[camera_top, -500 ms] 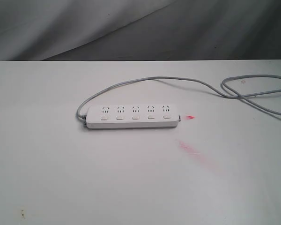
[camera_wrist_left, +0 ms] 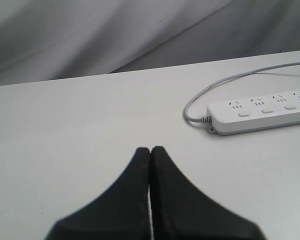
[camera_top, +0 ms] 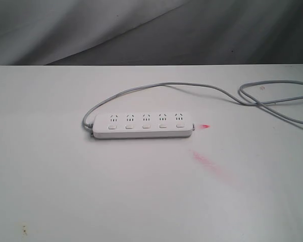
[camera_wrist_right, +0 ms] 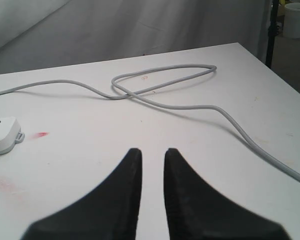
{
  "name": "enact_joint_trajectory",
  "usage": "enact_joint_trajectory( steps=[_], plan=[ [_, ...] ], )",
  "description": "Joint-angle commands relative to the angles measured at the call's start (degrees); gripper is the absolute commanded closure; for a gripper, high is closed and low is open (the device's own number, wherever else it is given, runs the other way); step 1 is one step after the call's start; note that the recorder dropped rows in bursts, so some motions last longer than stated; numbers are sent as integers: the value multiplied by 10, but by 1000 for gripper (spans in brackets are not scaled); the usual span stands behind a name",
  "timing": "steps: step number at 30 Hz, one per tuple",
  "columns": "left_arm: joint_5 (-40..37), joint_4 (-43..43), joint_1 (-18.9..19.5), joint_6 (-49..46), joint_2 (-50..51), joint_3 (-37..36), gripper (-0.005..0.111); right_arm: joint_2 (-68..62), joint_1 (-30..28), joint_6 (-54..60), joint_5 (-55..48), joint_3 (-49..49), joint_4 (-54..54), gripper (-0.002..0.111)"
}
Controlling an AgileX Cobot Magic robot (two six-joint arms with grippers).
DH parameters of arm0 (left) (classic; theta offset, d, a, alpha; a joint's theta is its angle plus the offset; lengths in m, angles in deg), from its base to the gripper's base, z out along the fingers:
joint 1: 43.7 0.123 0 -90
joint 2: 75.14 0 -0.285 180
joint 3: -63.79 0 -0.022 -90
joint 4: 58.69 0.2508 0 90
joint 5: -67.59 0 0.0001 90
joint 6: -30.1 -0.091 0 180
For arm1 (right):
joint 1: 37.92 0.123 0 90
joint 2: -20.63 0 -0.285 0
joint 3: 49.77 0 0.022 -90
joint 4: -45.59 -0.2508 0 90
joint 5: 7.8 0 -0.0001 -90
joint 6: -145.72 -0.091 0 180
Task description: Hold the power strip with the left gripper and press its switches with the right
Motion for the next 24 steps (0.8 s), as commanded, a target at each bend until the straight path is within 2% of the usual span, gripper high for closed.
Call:
enact_joint_trajectory(
  steps=[1, 17, 21, 24],
  plan=[
    [2, -3, -2, 2, -2, -3, 107, 3, -1, -1, 4, -2, 3, 93],
    [11, 6, -2, 1, -2, -3, 107, 3, -1, -1, 4, -2, 3, 93],
    [12, -57, -2, 2, -2, -2, 107, 3, -1, -1, 4, -2, 3, 93],
    [12, -69, -2, 2, -2, 35, 107, 3, -1, -1, 4, -2, 3, 93]
  ],
)
